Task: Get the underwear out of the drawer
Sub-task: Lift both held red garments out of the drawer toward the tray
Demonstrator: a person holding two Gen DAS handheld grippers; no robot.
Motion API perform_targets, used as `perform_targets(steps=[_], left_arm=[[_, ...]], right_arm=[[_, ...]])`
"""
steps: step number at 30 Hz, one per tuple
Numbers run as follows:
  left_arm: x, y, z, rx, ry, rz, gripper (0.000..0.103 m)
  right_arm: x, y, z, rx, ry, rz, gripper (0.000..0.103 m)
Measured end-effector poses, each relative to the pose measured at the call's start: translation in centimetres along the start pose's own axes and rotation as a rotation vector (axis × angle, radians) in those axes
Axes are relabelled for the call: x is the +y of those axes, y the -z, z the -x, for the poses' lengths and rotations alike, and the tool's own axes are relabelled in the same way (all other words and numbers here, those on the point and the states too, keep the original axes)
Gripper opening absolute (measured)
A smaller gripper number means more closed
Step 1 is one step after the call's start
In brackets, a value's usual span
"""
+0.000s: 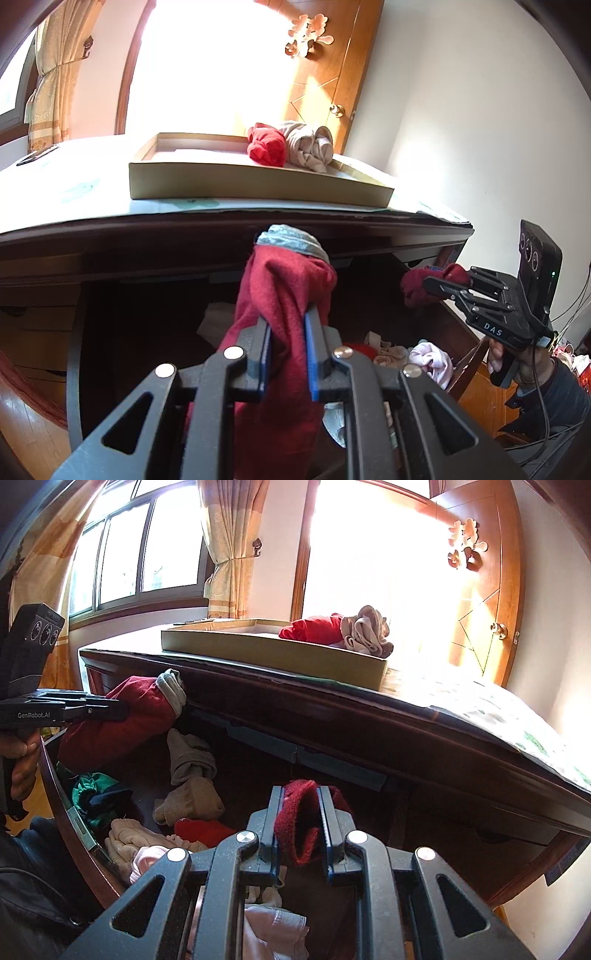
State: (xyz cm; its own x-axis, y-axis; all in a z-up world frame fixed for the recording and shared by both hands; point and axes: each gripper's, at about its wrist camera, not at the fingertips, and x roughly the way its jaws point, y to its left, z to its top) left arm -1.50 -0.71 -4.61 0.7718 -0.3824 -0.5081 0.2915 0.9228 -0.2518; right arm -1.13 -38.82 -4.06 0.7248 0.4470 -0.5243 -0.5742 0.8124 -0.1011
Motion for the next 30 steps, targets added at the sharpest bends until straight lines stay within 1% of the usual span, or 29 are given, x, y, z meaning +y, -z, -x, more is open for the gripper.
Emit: perform_targets(steps=[5,16,30], left_arm=[[-0.1,-0.2,0.6,-0.039,0.005,-0.002,0.013],[-0.8,-0.7,2.2,-0.132,-0.012,-0.031,0.013],[-1.4,-1.5,3.6,-0.208,-0.048,-0.075,0.013]], right_arm=[[0.1,0.1,0.4,-0.033,-0.002,-0.005,0.019],[0.9,0.1,1.3,-0.107,-0.016,0.005,0.019],[1.5,-0.7,2.9,-0.184,-0.018,0.009,0.019]])
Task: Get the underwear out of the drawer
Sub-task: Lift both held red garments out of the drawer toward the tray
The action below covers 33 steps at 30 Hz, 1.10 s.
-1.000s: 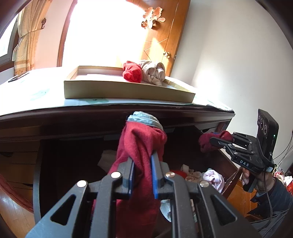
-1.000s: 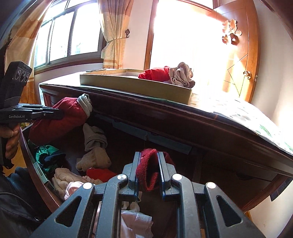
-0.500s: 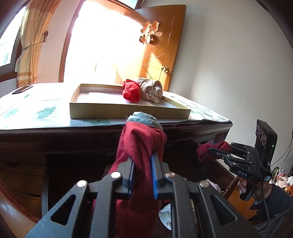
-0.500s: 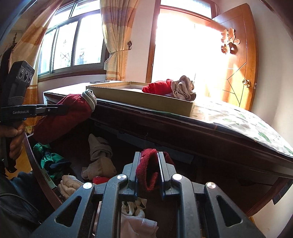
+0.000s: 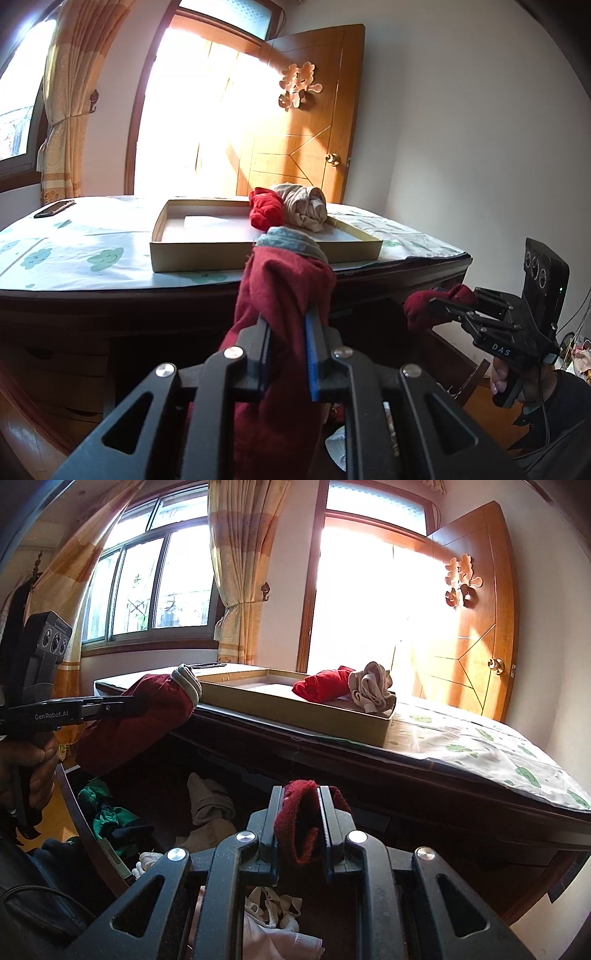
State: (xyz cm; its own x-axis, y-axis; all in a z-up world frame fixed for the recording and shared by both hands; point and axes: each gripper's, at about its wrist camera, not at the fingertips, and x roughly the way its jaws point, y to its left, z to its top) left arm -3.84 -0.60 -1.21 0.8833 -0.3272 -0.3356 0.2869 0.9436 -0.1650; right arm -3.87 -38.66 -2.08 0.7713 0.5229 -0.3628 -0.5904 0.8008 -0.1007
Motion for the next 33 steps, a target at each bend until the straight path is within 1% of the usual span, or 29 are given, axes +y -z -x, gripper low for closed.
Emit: perform_targets(steps=[8,16,25,33], left_arm=[[-0.3,-0.4,0.8,-0.034,-0.008,-0.014,0.013],[-0.4,-0.5,1.1,-0.038,-0.016,-0.014,0.013],[-0.4,-1.7,1.6,-0.048,-0.041,-0.025,0.013],[-0.2,-2.9,1.9,-0.064,-0.044,-0.023,0.013]], right_arm=[[0.2,-0.8,0.8,-0.04,-0.004,-0.009,0.019],[0.4,-1.3,0.9,-0.054,-0.006,-0.008,0.019],[0.2,-2.2,1.0,-0.077,-0.023,-0.018,0.019],[0.3,-3.4,1.0,-0.096,-0.037,-0.017,0.019]])
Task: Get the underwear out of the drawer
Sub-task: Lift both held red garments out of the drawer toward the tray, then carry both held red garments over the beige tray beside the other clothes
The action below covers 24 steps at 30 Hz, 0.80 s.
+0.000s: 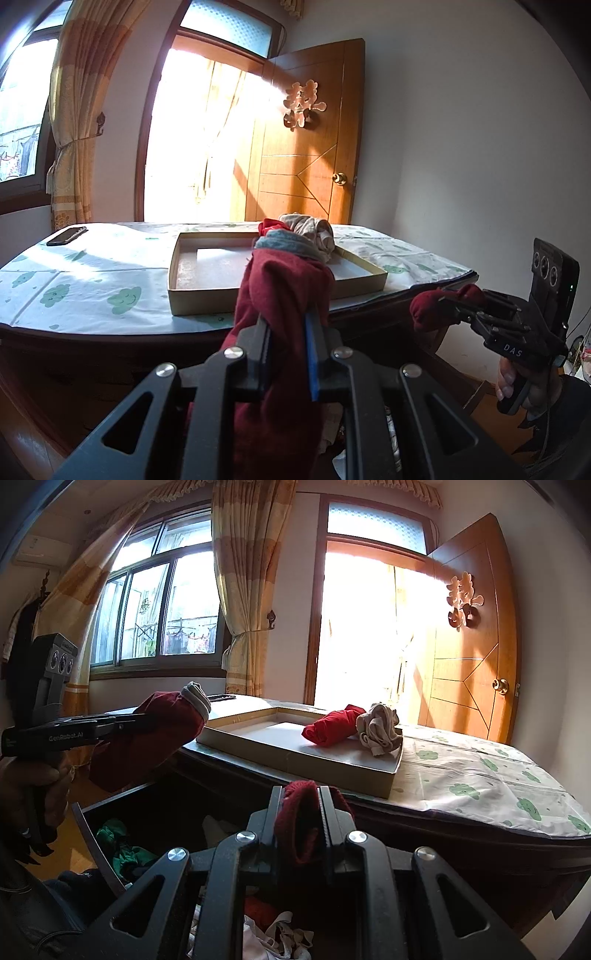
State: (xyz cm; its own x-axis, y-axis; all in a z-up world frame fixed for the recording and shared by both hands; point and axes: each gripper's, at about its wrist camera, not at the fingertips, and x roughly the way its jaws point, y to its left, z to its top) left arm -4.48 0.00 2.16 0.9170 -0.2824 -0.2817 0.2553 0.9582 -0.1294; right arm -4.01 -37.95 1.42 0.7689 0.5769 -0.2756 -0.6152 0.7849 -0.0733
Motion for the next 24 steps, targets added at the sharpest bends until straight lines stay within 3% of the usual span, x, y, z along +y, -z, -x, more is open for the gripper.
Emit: perform_targets(steps=[24], left_arm=[[-0.6,-2.0,0.1,-0.031,0.0,-0.025,0.013]], right_arm=[[0.3,-1.3,-0.4,-0.032,-0.017,0.025,0.019]])
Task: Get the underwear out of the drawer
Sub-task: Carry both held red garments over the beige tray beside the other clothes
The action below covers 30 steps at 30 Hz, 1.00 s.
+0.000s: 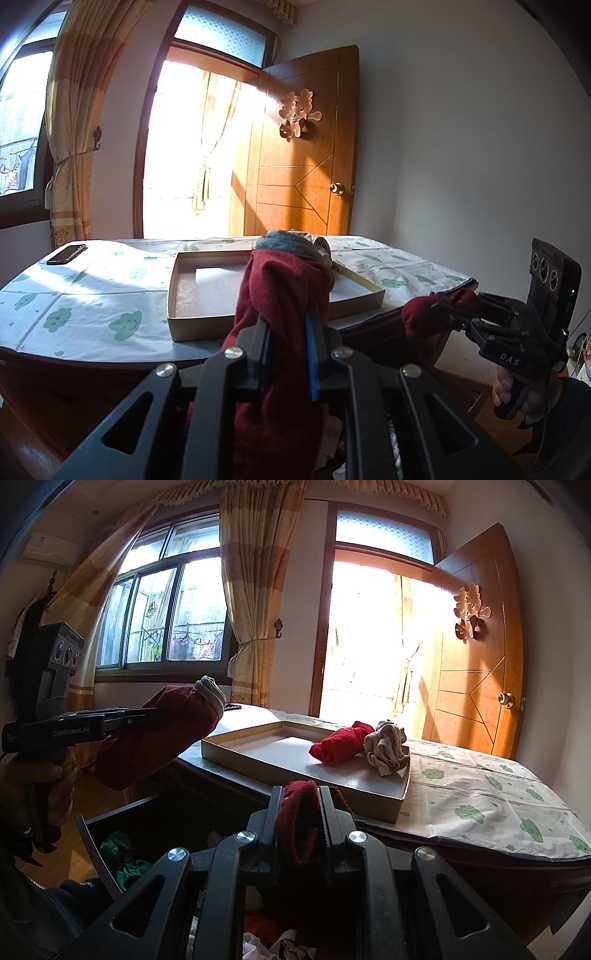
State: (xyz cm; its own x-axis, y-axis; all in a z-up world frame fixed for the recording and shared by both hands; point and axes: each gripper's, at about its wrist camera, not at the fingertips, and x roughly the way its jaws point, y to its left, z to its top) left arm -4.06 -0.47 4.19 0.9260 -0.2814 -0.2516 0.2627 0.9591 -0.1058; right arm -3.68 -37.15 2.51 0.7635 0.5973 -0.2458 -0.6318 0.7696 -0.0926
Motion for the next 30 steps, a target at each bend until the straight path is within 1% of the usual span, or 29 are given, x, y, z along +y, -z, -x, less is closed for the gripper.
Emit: perform_targets(steps=[6,9,14,20,23,30], left_arm=[[0.5,-1.0,-0.7,0.004,-0.007,-0.003,0.013],[1.0,-2.0,-1.3,0.008,-0.016,0.001,0.013],[1.5,-3.3,-2.6,0.025,-0.018,-0.019,0.013],[2.5,-5.0,-4.8,0.059,-0.018,-0.015,0.013],[2.8,-5.9,-5.8,0.076,-0.021,-0.028,0.013],[4.7,-7.8,-9.0,0.138,-0.023,-0.019,0.013]], right_arm=[[-0.1,-0.9,-0.6,0.002,-0.009,0.008,0.019],[-0.2,-1.8,-1.2,0.005,-0.015,0.016,0.019],[-0.4,-3.5,-2.6,0.008,-0.037,0.022,0.019],[-0.7,-5.3,-4.9,0.038,-0.058,0.032,0.019],[-1.0,-5.9,-6.2,0.058,-0.069,0.025,0.019],[-1.5,-7.4,-8.9,0.103,-0.089,0.019,0.019]])
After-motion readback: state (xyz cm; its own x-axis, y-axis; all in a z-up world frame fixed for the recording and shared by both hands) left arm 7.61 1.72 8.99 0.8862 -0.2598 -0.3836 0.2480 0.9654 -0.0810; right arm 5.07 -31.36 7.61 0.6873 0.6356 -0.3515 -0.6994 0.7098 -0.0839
